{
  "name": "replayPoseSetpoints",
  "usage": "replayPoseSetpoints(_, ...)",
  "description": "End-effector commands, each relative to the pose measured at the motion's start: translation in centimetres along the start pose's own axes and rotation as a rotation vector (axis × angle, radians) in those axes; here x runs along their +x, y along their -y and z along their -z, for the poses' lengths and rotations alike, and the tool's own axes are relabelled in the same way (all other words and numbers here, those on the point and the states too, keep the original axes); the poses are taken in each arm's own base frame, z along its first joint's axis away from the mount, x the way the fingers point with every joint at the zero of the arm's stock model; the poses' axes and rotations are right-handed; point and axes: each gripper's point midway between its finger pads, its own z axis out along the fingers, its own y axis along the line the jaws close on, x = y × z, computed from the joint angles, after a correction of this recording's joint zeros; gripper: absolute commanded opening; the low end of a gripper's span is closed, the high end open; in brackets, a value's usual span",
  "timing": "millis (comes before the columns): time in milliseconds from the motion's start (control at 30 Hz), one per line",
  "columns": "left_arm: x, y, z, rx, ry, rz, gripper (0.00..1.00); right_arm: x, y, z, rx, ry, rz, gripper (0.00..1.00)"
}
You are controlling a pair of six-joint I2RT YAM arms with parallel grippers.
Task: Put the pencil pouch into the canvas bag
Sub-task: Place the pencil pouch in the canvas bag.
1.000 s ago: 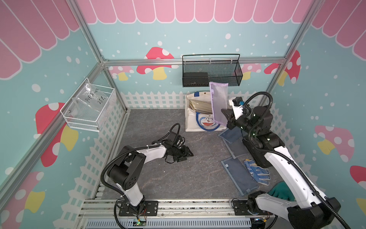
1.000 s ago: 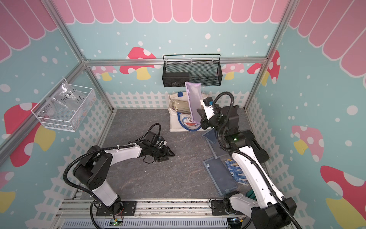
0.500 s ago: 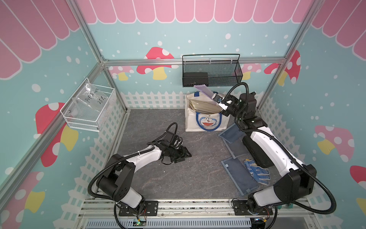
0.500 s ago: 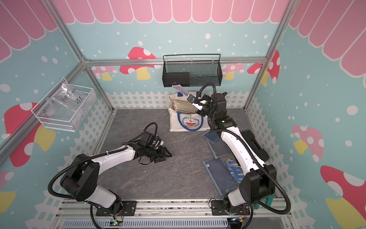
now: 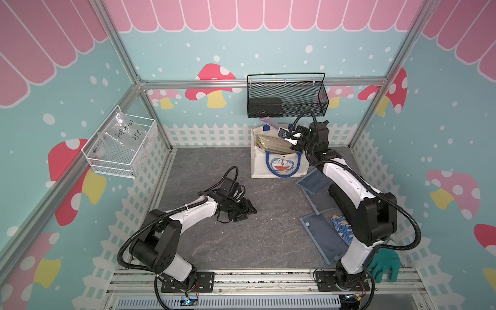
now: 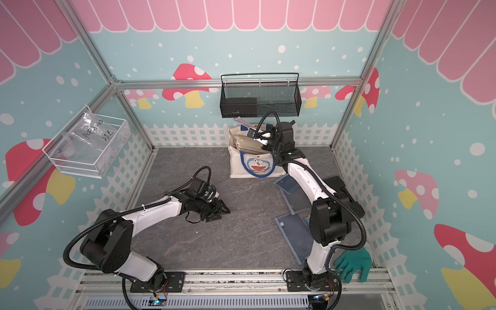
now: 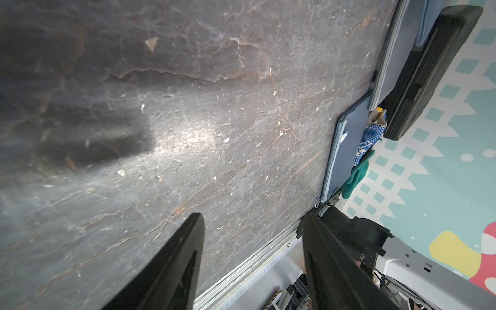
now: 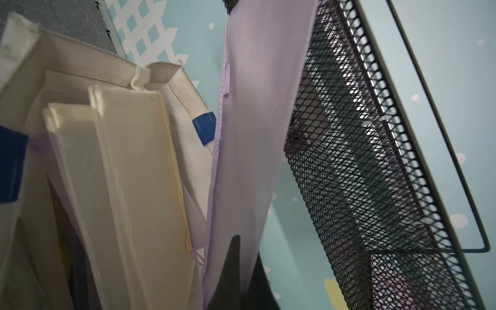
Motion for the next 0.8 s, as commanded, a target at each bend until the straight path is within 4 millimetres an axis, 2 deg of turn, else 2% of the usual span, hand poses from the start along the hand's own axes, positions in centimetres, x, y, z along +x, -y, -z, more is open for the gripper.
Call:
replayPoseSetpoints(0, -1.3, 0.3, 0.4, -0.007, 0.034, 0.000, 0.61, 0.3, 0.3, -0.6, 0.016, -0.002, 0.066, 0.00)
replayPoseSetpoints(133, -1.7, 0.2, 0.6, -0.008, 0.046, 0.006, 0.61, 1.2, -1.0, -1.1, -0.008, -0.013, 0.070, 0.03)
replayPoseSetpoints(233, -2.4, 0.3, 1.3, -0.026, 0.083, -0.006, 0.60, 1.3, -1.4, -1.2, -0.020, -0.006, 0.058, 0.15)
replayPoseSetpoints(367, -4.5, 0.7, 4.5, -0.102, 0.240, -0.055, 0.60, 1.6, -1.0, -1.0, -0.002, -0.021, 0.045, 0.30)
replayPoseSetpoints(467, -5.6, 1.4, 6.9, -0.134, 0.326, -0.101, 0.60, 1.6, -1.1, -0.6, -0.004, -0.022, 0.036, 0.36)
replayPoseSetpoints(600, -6.4, 2.0, 8.7, -0.159, 0.389, -0.136, 0.60, 0.9, -0.8, 0.7, 0.001, -0.001, -0.005, 0.41)
replayPoseSetpoints(767, -6.4, 1.8, 8.7, -0.150, 0.399, -0.125, 0.60, -1.4, 0.4, 3.3, 0.008, 0.078, -0.123, 0.42)
